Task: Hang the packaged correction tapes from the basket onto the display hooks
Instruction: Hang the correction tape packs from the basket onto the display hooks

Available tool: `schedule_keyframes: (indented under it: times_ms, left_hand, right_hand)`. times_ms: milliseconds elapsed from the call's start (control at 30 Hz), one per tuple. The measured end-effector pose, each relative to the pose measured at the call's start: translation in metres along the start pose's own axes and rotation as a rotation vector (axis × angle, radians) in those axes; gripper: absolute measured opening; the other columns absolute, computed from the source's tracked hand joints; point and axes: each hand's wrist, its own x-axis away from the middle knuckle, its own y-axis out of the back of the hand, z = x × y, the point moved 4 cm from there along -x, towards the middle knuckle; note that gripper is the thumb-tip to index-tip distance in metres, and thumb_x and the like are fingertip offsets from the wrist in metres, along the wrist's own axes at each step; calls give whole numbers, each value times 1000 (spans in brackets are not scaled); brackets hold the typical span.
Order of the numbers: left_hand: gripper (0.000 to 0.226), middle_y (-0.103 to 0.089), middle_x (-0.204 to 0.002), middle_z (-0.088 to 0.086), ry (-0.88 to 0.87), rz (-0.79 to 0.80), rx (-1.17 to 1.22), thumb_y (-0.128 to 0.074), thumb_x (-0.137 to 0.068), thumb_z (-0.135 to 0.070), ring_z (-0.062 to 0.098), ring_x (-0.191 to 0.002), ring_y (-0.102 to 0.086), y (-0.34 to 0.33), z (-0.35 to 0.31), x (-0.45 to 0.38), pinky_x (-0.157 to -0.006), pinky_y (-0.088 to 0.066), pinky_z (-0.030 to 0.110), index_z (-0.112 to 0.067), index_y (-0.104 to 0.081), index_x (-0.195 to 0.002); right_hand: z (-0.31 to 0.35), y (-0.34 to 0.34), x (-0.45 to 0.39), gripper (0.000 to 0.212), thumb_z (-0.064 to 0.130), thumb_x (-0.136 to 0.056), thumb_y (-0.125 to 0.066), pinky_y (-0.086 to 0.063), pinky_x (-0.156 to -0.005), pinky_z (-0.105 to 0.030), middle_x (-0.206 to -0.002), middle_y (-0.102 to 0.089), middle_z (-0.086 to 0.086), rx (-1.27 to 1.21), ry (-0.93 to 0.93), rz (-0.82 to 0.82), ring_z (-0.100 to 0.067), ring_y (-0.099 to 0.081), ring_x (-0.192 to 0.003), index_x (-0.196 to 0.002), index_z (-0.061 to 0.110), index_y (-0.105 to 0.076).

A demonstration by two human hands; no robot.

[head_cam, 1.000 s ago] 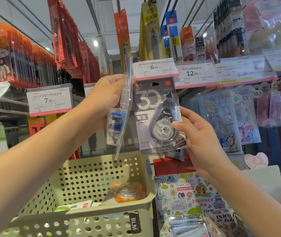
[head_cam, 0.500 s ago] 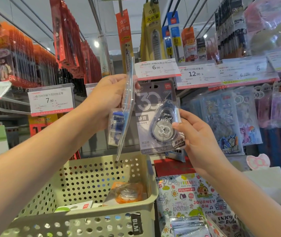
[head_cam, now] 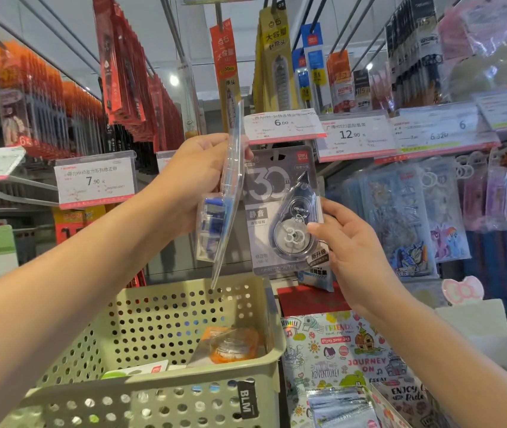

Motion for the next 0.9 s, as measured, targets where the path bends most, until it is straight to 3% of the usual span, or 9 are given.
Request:
schedule_keyframes:
  times_ms: [167,300,600,733,900]
  left_hand:
    - [26,-51,-33,-15,1,3,7,-40,-99,-15,-3,-29,-48,0,-1,0,-36,-36,10,-14,-52,-76]
    - [26,-51,-33,-14,4,7,23,-38,-99,-12,-4,-29,-47,-1,1,0,-35,-36,10,-13,-51,-77]
    - [23,-53,-35,-15,9,31,52,-38,-100,-12,-4,-31,-50,-2,10,-5,-37,-37,9,-12,-51,-80]
    - [25,-53,-35,-14,3,28,46,-38,-99,-13,-3,-31,-49,-1,12,-5,-37,-37,10,-13,-52,-79]
    - [25,-53,-35,-14,1,32,63,-38,-99,-12,-3,-31,-49,-1,13,-6,-36,-37,11,-13,-51,-78]
  right_hand:
    - [-1,1,0,35,4,-88,-54,-54,-81,-33,-100,-75,-1,-8,-18,-12,-17,-69,-94,-121,15,-56]
    - [1,1,1,32,2,-89,-53,-55,-72,-24,-95,-75,3,21,8,-6,-12,-70,-89,-117,16,-58]
    - [-1,4,1,27,4,-89,-53,-55,-68,-21,-83,-76,7,46,-10,-24,-7,-70,-80,-111,18,-61]
    - [-4,3,-3,27,2,-90,-53,-51,-59,-12,-80,-75,10,56,-3,-26,-1,-70,-74,-108,20,-58]
    - [-17,2,-12,33,5,-90,-54,-49,-64,-8,-80,-75,15,125,-10,-32,2,-69,-80,-120,18,-50]
